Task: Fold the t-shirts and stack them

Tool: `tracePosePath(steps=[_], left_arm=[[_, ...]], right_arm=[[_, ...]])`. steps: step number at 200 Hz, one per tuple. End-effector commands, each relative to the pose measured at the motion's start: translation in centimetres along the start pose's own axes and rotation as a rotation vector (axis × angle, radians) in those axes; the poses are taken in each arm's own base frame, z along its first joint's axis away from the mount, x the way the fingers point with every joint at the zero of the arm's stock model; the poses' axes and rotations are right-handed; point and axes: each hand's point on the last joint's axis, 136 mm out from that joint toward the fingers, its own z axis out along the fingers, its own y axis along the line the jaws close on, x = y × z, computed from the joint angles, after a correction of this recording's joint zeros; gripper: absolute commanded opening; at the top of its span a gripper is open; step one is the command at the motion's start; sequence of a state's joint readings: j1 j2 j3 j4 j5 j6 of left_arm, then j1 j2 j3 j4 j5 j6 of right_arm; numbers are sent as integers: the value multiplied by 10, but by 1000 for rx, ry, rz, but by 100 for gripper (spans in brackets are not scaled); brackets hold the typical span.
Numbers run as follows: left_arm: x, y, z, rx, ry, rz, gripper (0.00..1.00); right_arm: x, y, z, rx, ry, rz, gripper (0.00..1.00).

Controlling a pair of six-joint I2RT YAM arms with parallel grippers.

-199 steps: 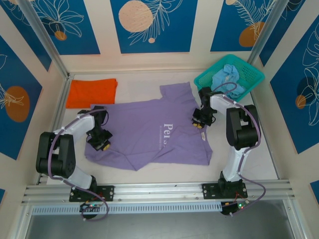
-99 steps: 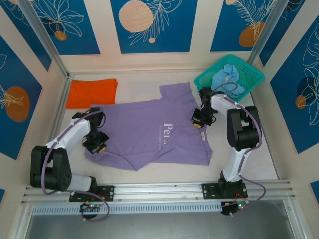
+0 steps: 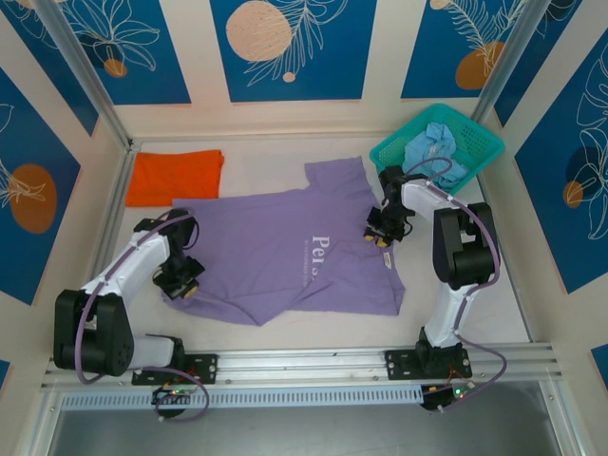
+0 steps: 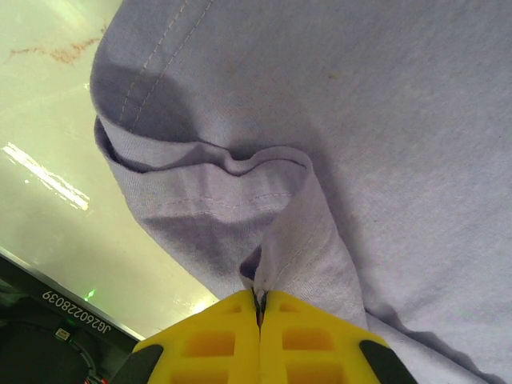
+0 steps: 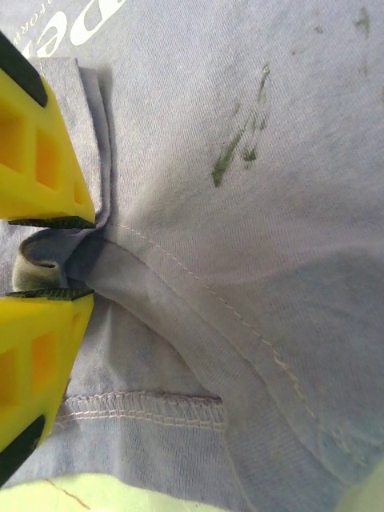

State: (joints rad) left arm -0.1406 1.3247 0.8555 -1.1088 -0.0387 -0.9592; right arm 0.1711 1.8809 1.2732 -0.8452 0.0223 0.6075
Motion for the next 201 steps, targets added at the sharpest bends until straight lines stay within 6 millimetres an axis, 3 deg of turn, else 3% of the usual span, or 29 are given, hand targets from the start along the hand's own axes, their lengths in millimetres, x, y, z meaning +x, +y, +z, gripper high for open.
tracePosePath(steps=[1,62,97,134,171,201], left_arm=[[4,7,0,-28,3,5,0],[1,6,-3,-32,-2,7,0],[-5,19,-21,-74,-66,1,0],[1,49,-39,-125,-126,-54,0],[25,66,-33,-160,-32,-81,0],[33,77,-41,-200,-7,-70,0]], right_arm=[[12,2,-8,-12,15,-20,30],[14,4,-11,-23,22,-25,13],[26,12,-27,-78,28,-41,3],[63,27,-57,-232,22,-131,0],[111,21,-81,-352,3,-207,0],[151,17,-107,-501,-65,-277,0]])
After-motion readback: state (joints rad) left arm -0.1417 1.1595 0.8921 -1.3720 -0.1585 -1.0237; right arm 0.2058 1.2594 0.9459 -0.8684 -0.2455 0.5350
